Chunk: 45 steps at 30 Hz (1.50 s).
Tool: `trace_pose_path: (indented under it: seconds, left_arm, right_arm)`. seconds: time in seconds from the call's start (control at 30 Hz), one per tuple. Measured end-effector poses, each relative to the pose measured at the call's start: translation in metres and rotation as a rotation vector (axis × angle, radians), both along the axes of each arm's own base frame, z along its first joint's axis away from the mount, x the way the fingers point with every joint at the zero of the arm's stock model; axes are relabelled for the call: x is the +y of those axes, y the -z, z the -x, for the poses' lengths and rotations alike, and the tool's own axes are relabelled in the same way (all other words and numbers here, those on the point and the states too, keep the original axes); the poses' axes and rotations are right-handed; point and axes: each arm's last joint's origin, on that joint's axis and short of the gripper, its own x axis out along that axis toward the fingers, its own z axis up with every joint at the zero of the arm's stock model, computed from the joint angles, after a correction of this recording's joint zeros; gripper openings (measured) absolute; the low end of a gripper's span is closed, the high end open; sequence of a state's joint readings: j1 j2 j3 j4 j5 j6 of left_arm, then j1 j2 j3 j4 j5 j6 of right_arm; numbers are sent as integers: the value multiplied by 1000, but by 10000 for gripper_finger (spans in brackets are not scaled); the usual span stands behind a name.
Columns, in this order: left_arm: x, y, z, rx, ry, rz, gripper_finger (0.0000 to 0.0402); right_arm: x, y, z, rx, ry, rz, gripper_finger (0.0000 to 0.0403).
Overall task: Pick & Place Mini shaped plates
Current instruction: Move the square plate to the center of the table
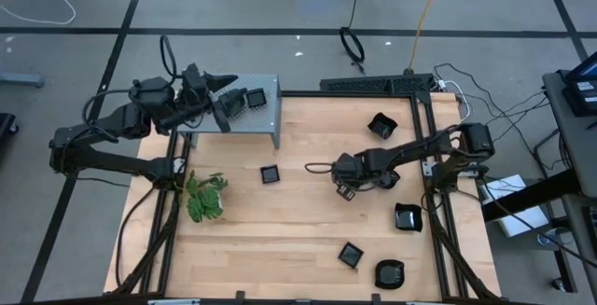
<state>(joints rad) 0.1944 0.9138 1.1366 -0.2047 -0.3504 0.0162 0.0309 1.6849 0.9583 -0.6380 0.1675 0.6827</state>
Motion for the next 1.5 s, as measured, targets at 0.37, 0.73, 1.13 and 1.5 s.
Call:
trace_pose_path:
  seconds: [0.37, 0.73, 1.13, 1.5]
  left_arm:
    - [0, 0, -1, -27, 0, 48, 209]
    - [2, 5, -8, -26, 0, 95, 209]
    - [4, 16, -28, 4, 1, 166, 209]
    - [-4, 18, -33, 7, 41, 180, 209]
  right_arm:
    - [12, -30, -15, -277, -272, 38, 2]
    - [4, -24, -88, -729, -530, 141, 1]
    - [39, 8, -141, -630, -809, 160, 1]
    - [53, 7, -140, -642, -840, 151, 69]
